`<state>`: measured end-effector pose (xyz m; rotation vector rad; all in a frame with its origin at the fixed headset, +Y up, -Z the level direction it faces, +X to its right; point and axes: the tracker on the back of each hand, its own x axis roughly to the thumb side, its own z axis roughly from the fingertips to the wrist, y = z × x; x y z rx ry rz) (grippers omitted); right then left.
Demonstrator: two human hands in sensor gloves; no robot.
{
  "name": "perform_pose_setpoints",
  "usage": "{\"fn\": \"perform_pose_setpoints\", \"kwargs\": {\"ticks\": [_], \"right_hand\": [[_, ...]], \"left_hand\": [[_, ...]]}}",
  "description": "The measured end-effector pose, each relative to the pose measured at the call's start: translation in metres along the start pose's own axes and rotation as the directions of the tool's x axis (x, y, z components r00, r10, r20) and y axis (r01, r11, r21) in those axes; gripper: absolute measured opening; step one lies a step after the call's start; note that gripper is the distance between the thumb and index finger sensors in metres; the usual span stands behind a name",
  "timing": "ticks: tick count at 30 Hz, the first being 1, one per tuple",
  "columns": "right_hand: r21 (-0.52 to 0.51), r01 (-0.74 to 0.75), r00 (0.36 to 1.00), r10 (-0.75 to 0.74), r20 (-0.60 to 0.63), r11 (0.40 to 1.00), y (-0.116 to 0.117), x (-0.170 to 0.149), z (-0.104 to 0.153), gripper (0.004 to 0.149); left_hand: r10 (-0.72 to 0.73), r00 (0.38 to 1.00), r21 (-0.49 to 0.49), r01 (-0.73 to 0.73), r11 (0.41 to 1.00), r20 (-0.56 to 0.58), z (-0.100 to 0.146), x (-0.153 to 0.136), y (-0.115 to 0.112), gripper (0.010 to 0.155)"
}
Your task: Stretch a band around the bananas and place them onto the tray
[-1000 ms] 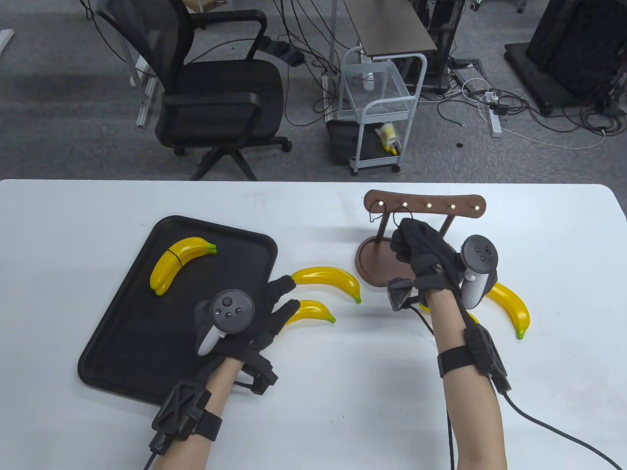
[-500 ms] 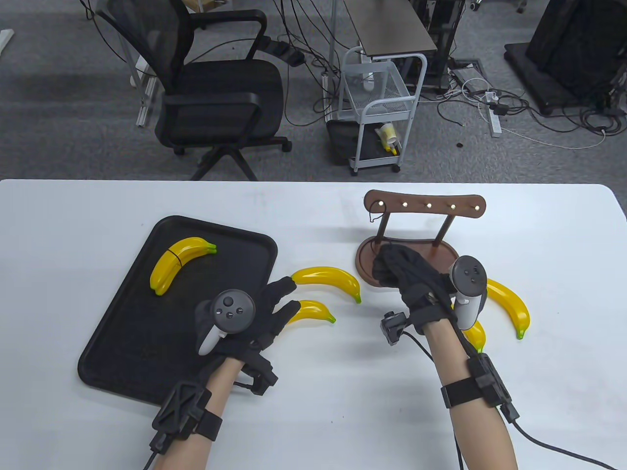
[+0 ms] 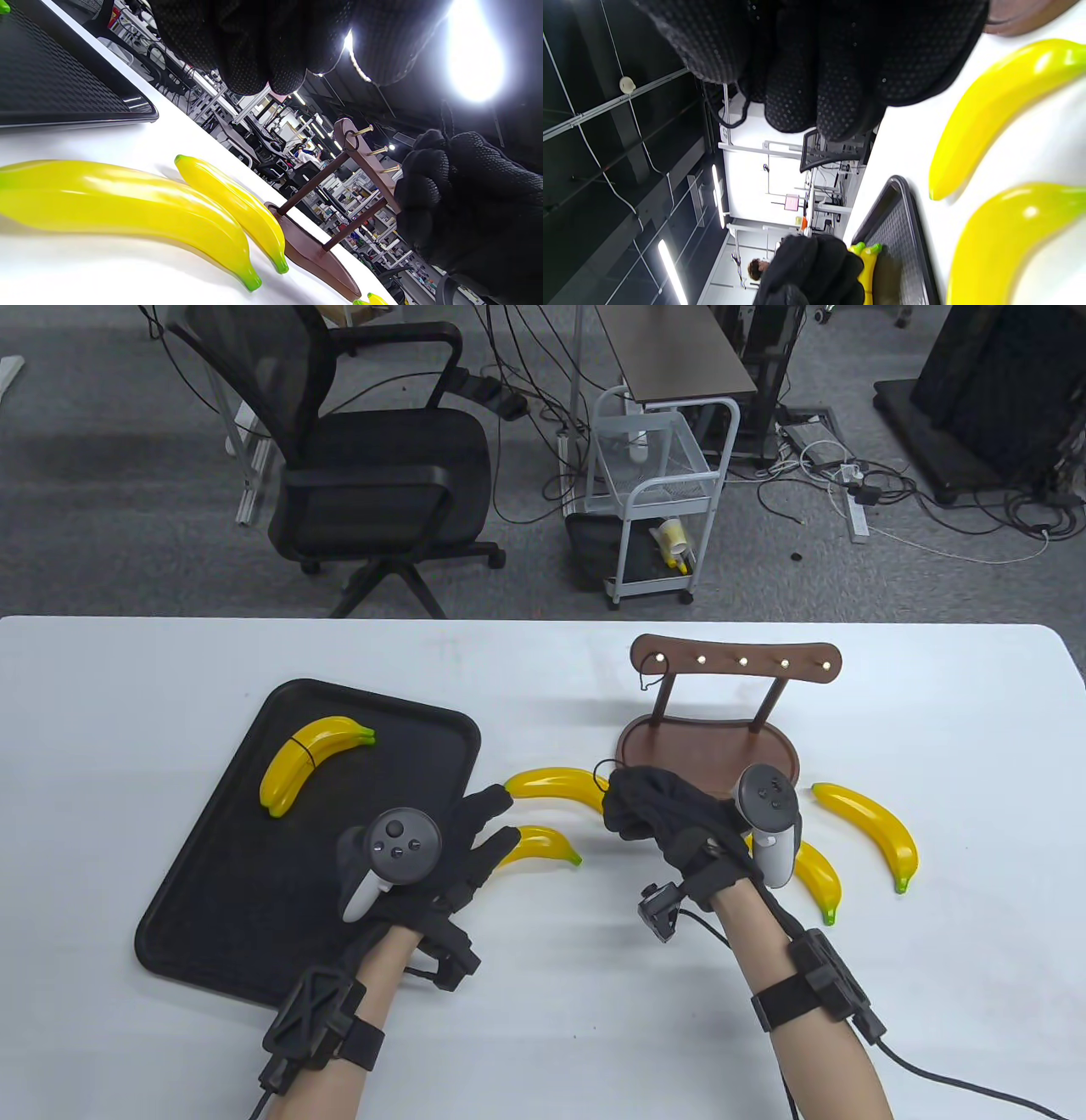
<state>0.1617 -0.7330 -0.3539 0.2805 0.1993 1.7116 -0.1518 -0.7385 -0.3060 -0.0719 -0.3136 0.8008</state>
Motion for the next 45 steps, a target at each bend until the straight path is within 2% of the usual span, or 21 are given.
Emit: {"fn": "perform_pose_setpoints", "kwargs": {"ticks": [10,17,45], "right_hand": [[0.141,0.001,1.0,-0.001,-0.001,0.99,0.023,-0.008,0.0,0.038],[0.211,-0.057,0.998,0.054,0.018,0.976,0.038,-0.006,0.001,0.038],[0.379,-0.145,0.989,0.142,0.036,0.914,0.067,-0.009,0.004,0.038]], "left_hand": [[0.048,0.998,-0.021,-0.047,0.999,0.028,-0.001,0.001,-0.002,0.061],[0.067,0.997,-0.035,-0.066,0.997,0.045,-0.001,0.003,-0.003,0.065],[0.077,0.994,-0.116,-0.068,0.991,0.075,-0.002,0.004,-0.02,0.072]]}}
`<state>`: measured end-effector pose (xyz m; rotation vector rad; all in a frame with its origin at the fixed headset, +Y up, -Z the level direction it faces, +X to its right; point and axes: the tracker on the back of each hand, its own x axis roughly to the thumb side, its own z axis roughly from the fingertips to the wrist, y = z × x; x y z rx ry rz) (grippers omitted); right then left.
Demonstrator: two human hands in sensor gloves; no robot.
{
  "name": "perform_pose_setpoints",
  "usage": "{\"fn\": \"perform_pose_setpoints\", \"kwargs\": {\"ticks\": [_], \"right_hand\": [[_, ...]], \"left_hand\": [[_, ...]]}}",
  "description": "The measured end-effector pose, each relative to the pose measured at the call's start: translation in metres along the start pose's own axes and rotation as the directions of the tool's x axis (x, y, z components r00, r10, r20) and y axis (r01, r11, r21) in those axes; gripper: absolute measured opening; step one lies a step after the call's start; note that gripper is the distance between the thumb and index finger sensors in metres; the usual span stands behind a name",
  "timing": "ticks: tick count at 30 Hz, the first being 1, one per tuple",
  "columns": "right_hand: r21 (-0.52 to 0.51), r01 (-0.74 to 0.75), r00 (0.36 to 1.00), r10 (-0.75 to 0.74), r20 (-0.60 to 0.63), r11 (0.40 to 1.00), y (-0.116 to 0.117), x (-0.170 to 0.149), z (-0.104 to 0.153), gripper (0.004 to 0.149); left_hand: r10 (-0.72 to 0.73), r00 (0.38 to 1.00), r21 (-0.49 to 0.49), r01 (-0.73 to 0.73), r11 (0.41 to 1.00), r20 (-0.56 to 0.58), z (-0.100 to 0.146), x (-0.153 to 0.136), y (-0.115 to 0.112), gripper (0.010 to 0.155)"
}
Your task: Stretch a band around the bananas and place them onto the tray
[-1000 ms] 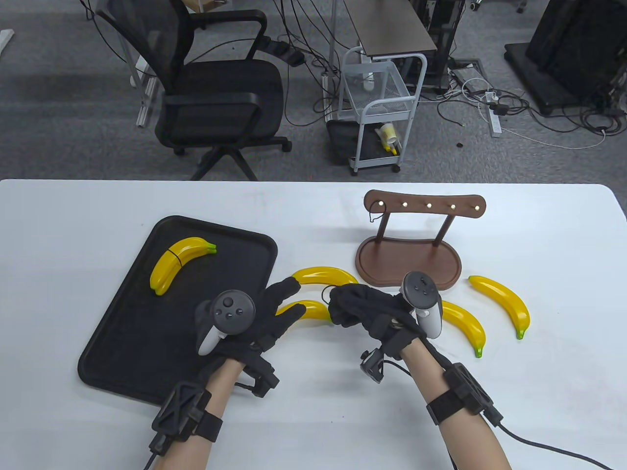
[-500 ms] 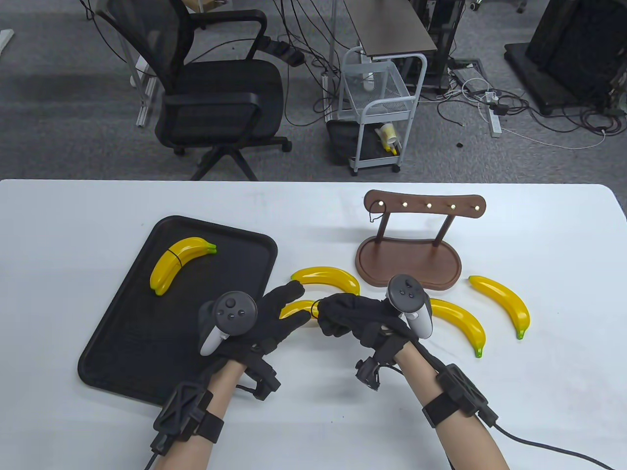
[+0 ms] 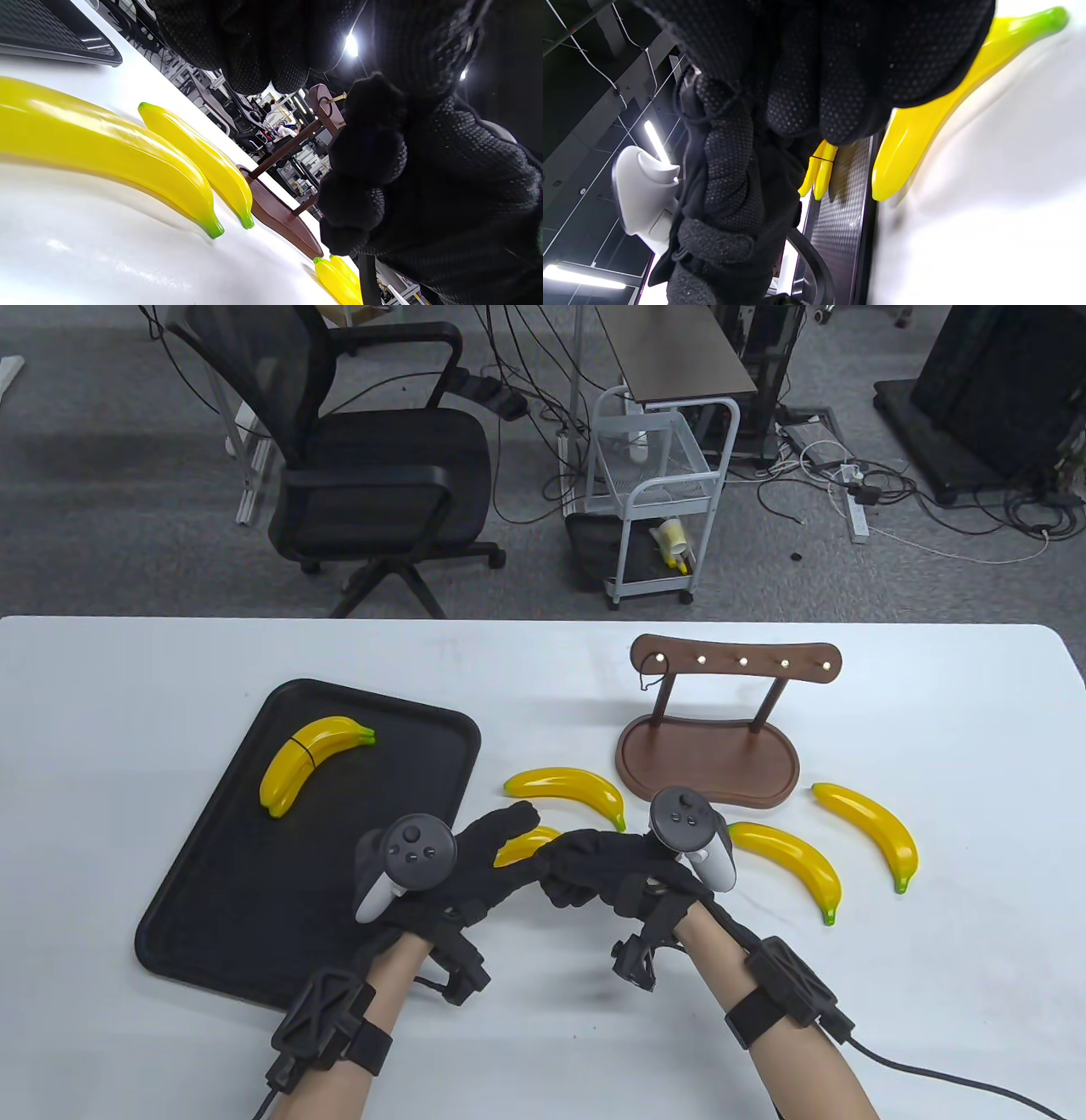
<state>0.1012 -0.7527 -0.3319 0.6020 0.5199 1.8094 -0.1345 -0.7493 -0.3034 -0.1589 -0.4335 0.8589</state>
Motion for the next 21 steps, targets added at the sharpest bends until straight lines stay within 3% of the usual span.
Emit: {"fn": "perform_pose_setpoints", "kwargs": {"ticks": [10,21], "right_hand": [[0.048,0.06,0.998,-0.06,-0.005,0.997,0.005,0.0,-0.001,0.038],[0.027,-0.064,0.998,0.063,0.014,0.998,0.013,0.007,-0.001,0.038]], "left_hand": [[-0.013,0.999,-0.028,0.015,1.0,0.052,0.0,0.008,-0.004,0.079],[0.051,0.995,-0.04,-0.048,0.998,0.082,0.0,0.011,-0.003,0.083]]}}
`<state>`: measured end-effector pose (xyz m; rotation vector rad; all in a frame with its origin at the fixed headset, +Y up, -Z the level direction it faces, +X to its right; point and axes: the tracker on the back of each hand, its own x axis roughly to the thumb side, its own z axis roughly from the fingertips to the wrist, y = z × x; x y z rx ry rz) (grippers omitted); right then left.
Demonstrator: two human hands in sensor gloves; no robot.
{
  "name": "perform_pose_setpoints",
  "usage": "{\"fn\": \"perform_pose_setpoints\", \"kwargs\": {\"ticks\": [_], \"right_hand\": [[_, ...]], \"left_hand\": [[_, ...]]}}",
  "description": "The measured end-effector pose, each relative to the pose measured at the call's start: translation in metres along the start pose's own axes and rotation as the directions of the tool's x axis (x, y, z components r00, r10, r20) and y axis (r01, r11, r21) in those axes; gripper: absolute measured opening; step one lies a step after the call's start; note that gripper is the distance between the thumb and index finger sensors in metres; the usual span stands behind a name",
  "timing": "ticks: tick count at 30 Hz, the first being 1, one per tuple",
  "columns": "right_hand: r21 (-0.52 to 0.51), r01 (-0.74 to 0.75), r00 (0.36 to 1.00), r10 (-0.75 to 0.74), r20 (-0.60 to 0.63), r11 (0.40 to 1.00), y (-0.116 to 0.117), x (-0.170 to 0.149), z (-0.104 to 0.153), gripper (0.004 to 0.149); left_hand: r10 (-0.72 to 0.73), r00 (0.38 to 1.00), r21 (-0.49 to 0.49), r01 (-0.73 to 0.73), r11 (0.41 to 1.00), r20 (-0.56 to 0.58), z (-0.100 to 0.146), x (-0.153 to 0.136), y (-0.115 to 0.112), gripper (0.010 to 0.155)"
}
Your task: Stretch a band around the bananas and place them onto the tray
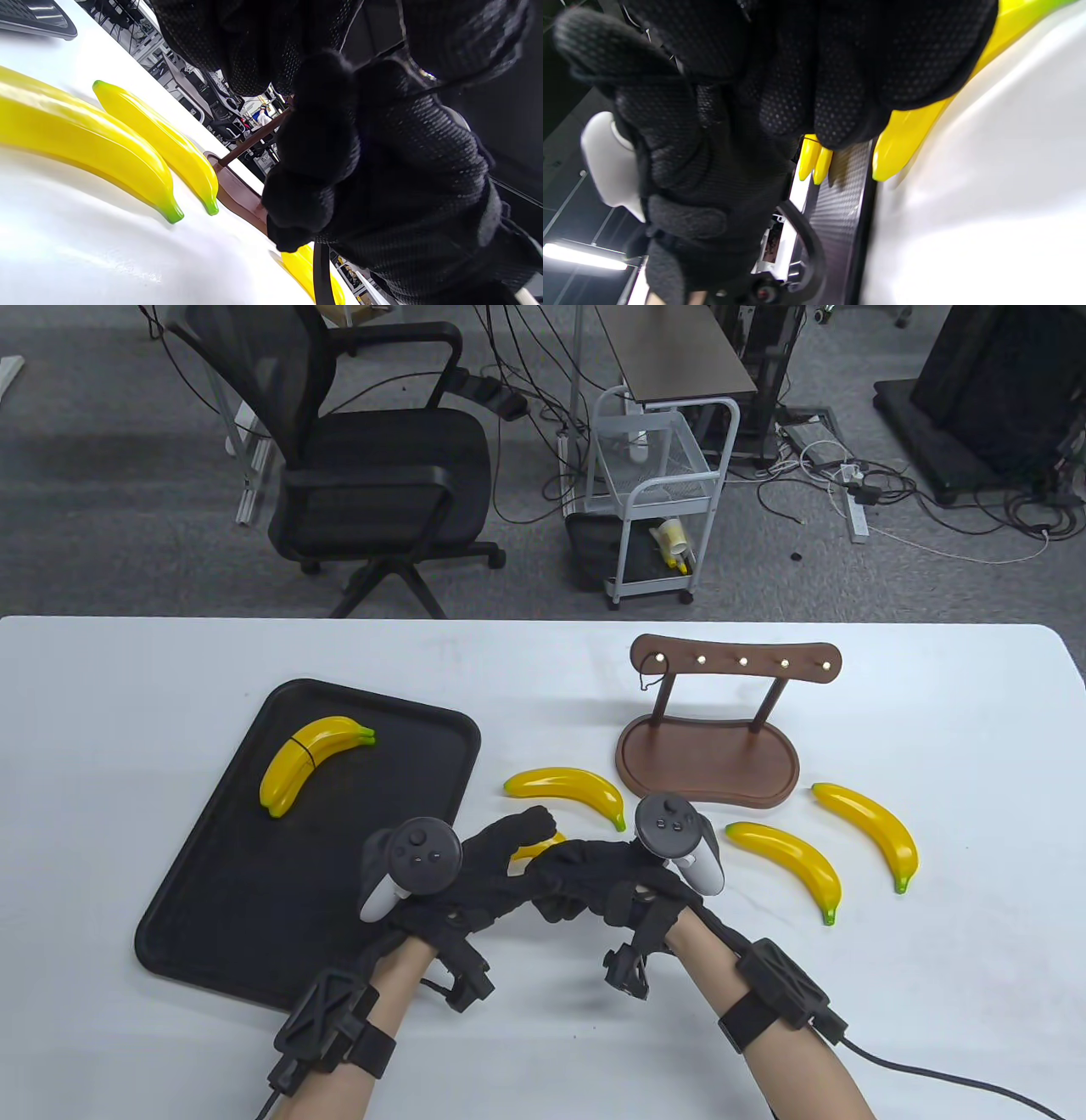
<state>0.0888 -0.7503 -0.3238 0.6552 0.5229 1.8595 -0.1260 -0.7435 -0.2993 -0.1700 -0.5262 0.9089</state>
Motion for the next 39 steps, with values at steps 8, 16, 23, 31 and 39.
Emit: {"fn": "perform_pose_setpoints", "kwargs": {"ticks": [8,16,23,31,39], "right_hand": [[-0.125,-0.17,0.985,0.169,-0.019,0.977,-0.015,0.006,0.005,0.038],[-0.217,-0.334,0.942,0.329,-0.061,0.917,-0.022,0.011,0.009,0.037],[-0.279,-0.355,0.935,0.346,-0.084,0.892,-0.025,0.014,0.011,0.037],[-0.303,-0.356,0.934,0.342,-0.1,0.884,-0.023,0.012,0.01,0.037],[-0.279,-0.366,0.93,0.348,-0.113,0.888,-0.018,0.006,0.008,0.037]], "left_hand": [[0.073,0.997,0.01,-0.073,0.997,0.002,0.001,-0.006,0.007,0.08],[0.18,0.984,-0.003,-0.18,0.984,-0.002,0.0,-0.013,0.01,0.074],[0.209,0.978,-0.03,-0.209,0.977,-0.01,-0.001,-0.016,0.009,0.07],[0.241,0.97,-0.095,-0.241,0.966,-0.013,-0.002,-0.016,0.006,0.067],[0.257,0.966,-0.113,-0.257,0.96,-0.013,-0.003,-0.016,0.005,0.063]]}}
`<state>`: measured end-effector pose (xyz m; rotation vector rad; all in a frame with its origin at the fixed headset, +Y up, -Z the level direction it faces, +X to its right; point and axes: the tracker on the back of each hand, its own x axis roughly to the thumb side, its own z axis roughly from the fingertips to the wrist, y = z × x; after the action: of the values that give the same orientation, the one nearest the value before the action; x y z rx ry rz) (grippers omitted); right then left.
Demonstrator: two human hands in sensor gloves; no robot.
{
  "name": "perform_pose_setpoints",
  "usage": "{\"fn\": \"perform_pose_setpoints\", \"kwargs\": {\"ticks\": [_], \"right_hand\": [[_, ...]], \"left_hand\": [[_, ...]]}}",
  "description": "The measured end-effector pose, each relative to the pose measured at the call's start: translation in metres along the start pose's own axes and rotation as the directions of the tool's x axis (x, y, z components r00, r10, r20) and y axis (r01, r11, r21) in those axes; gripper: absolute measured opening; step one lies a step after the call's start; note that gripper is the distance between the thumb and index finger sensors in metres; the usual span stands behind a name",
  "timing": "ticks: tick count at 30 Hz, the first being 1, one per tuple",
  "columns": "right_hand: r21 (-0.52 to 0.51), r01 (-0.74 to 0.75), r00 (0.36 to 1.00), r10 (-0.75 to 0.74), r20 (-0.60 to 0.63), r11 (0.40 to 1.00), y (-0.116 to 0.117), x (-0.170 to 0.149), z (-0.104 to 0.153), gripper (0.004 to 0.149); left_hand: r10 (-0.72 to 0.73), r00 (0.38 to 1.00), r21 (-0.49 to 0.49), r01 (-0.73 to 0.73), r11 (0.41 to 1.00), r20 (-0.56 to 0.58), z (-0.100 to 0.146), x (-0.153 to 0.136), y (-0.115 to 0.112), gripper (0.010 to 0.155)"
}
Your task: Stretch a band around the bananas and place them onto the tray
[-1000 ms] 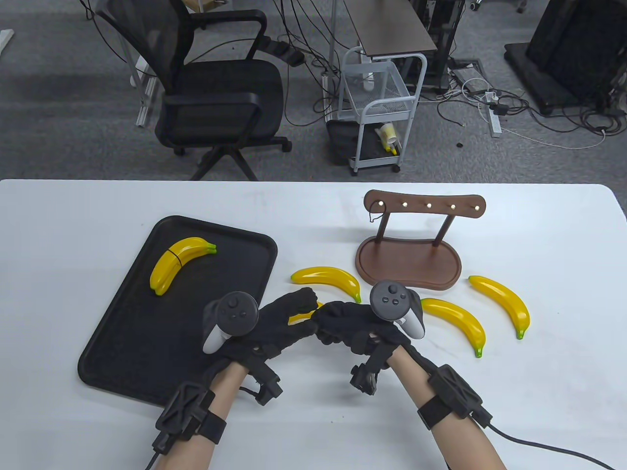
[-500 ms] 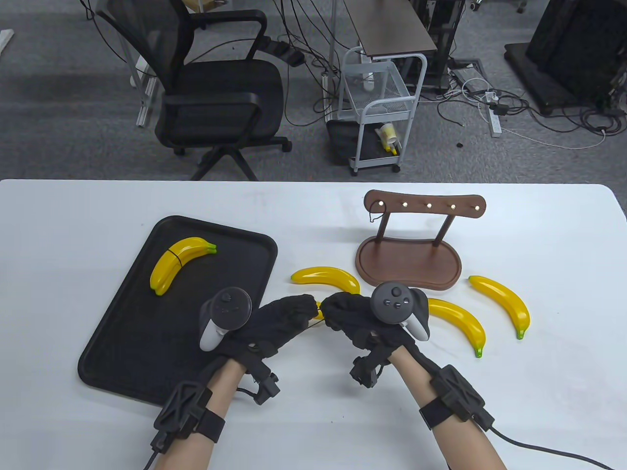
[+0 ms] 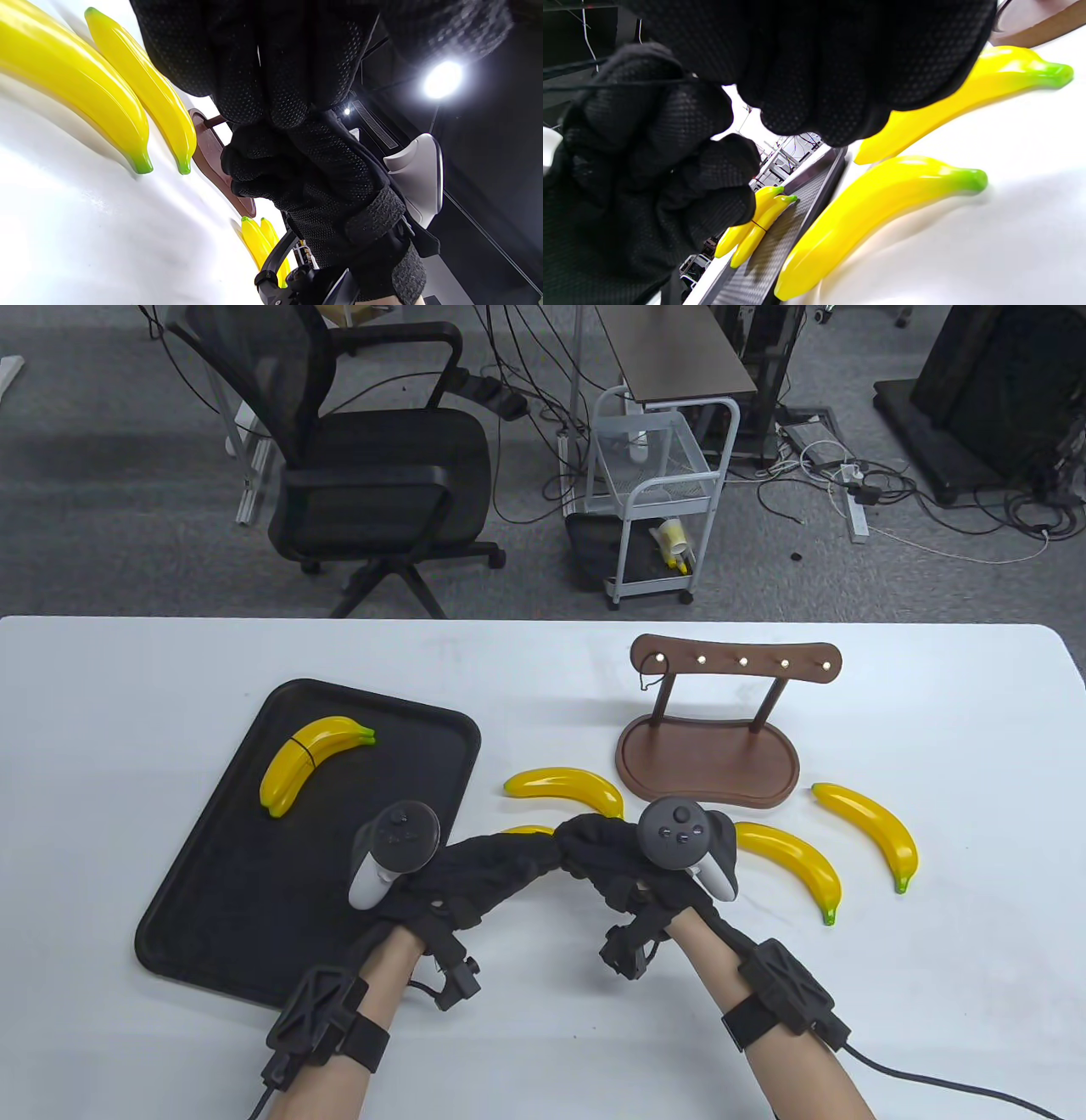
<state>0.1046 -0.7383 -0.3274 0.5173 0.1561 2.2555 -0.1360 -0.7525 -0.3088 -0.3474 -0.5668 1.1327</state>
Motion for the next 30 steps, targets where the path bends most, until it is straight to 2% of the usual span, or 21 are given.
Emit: {"fn": "perform_pose_setpoints", "kwargs": {"ticks": [11,17,21,30], "right_hand": [[0.04,0.024,1.0,-0.024,0.009,0.999,0.007,0.0,-0.001,0.038],[0.045,0.09,0.996,-0.09,0.015,0.995,0.007,-0.002,-0.001,0.037],[0.08,0.199,0.98,-0.201,0.016,0.977,0.007,-0.004,-0.001,0.038],[0.073,0.24,0.971,-0.241,0.006,0.968,0.008,-0.009,-0.002,0.039]], "left_hand": [[0.083,0.996,0.017,-0.083,0.996,0.019,0.001,0.001,0.003,0.061],[0.11,0.994,0.011,-0.11,0.994,0.022,0.001,0.001,0.003,0.063],[0.136,0.99,0.013,-0.137,0.991,0.033,0.001,0.002,0.005,0.062],[0.042,0.998,0.032,-0.043,0.999,0.04,0.003,0.012,0.01,0.064]]}}
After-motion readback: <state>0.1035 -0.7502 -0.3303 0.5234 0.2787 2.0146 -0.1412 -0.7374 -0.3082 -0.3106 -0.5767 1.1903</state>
